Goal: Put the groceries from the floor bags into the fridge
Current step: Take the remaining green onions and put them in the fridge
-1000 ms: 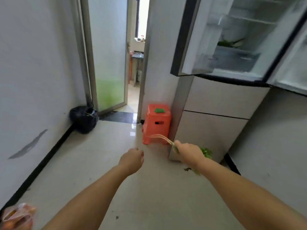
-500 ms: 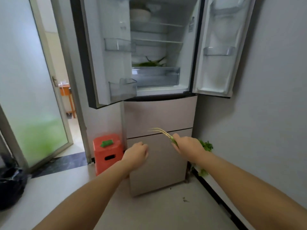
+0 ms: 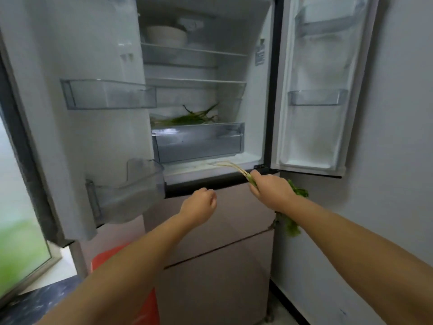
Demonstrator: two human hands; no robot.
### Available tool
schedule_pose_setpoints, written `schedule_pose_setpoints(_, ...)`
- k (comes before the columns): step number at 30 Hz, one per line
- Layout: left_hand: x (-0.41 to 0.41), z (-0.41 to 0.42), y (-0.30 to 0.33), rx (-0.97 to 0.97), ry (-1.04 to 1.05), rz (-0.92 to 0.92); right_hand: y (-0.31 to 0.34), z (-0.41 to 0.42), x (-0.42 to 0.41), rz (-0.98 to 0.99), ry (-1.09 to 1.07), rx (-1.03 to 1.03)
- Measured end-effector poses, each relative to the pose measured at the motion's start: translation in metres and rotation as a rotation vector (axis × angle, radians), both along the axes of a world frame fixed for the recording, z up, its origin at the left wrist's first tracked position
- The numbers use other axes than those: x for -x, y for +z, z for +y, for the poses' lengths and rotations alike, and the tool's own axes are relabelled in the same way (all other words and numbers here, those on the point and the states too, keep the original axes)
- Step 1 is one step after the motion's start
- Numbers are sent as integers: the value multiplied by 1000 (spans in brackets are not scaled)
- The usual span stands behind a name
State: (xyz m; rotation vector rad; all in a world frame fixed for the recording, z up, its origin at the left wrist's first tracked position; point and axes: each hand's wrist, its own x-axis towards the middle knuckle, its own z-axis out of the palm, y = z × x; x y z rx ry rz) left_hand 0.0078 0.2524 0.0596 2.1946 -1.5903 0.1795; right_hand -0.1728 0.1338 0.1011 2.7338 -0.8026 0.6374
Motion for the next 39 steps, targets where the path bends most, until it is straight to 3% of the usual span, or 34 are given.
schedule_pose_setpoints(7, -81, -135, 56, 185, 84, -134, 43, -140, -97, -14, 115, 170)
schedule_pose_setpoints(11, -137, -206, 81, 326, 220, -188, 78, -218, -161, 38, 206, 292)
schedule_pose_setpoints(14, -182, -246, 97, 319, 333, -217, 106, -266, -205, 50, 286, 360)
schedule_pose_setpoints(19, -250, -271, 118, 289, 505, -344, 145, -320, -275, 72, 361, 453)
schedule_pose_setpoints(25, -317, -285, 123, 299, 612, -356, 173, -361, -350, 168, 418, 648)
schedule_pose_setpoints(29, -341, -296, 105, 385, 611, -582, 186, -376, -404, 193, 451, 719)
schedule_pose_setpoints(32, -347, -303, 90, 499, 692, -675, 189, -379, -454, 186, 503, 616)
schedule_pose_setpoints(36, -354, -306, 88, 604, 689, -766, 179, -365, -512, 196, 591, 220)
schedule_pose_setpoints(39, -354, -306, 87, 609, 686, -784, 167, -342, -542, 277, 584, 129)
